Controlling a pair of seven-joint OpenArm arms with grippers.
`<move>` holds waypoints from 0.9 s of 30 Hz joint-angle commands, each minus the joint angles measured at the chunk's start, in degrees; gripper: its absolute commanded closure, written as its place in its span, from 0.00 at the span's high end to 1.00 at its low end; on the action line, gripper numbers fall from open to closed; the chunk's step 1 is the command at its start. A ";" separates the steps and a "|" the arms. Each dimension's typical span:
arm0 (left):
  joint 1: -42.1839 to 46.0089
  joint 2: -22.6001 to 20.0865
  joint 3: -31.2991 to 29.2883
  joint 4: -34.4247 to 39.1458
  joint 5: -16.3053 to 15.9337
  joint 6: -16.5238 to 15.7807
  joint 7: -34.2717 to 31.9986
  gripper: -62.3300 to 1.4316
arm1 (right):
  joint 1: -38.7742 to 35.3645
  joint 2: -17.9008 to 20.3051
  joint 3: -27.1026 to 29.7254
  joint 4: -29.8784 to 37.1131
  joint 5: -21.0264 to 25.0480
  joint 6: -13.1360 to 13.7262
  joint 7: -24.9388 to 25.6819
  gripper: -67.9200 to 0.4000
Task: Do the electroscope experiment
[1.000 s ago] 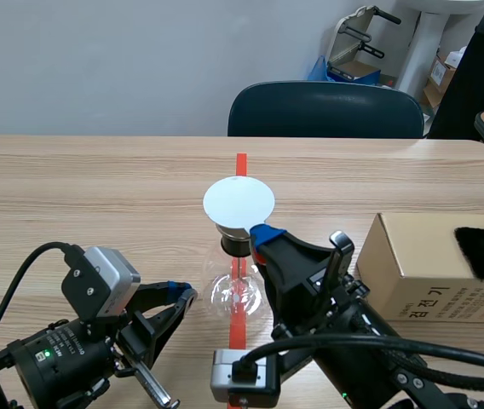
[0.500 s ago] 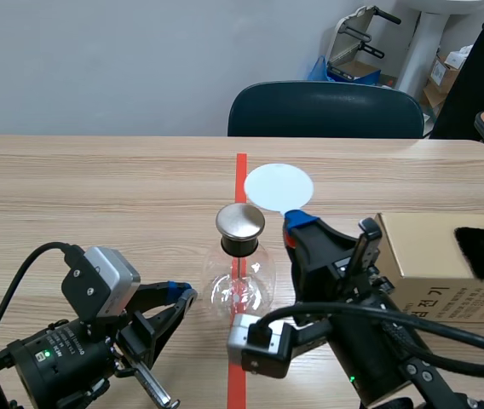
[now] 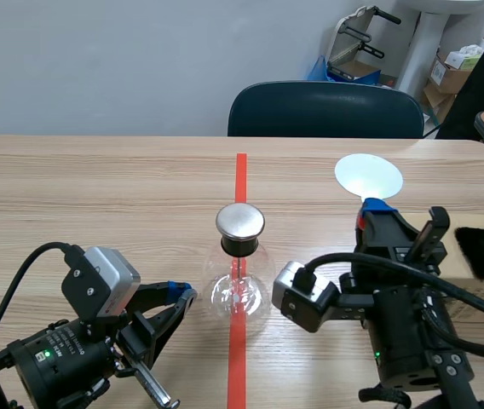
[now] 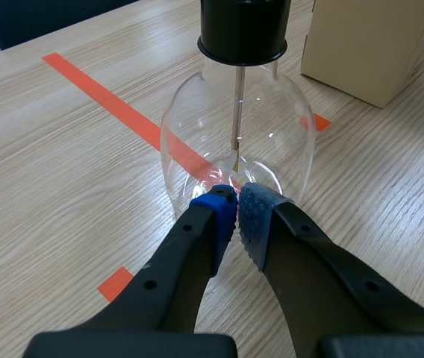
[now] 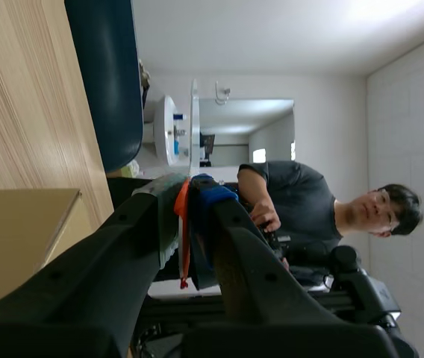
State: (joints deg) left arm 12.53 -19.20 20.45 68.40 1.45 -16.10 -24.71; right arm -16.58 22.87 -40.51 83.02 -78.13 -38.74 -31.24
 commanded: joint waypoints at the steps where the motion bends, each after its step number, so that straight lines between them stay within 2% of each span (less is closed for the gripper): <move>1: -0.17 0.26 -0.15 1.40 -0.33 0.11 -0.81 0.12 | 0.37 0.48 0.70 0.81 -0.35 -0.66 -0.96 0.02; 27: -0.17 0.26 -0.17 1.40 -0.33 0.11 -0.81 0.12 | 0.37 0.46 0.68 0.81 -0.35 -0.66 -1.62 0.02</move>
State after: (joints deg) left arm 12.53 -19.20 20.45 68.40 1.45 -16.10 -24.71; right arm -16.58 22.87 -40.51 83.02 -78.04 -38.74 -32.67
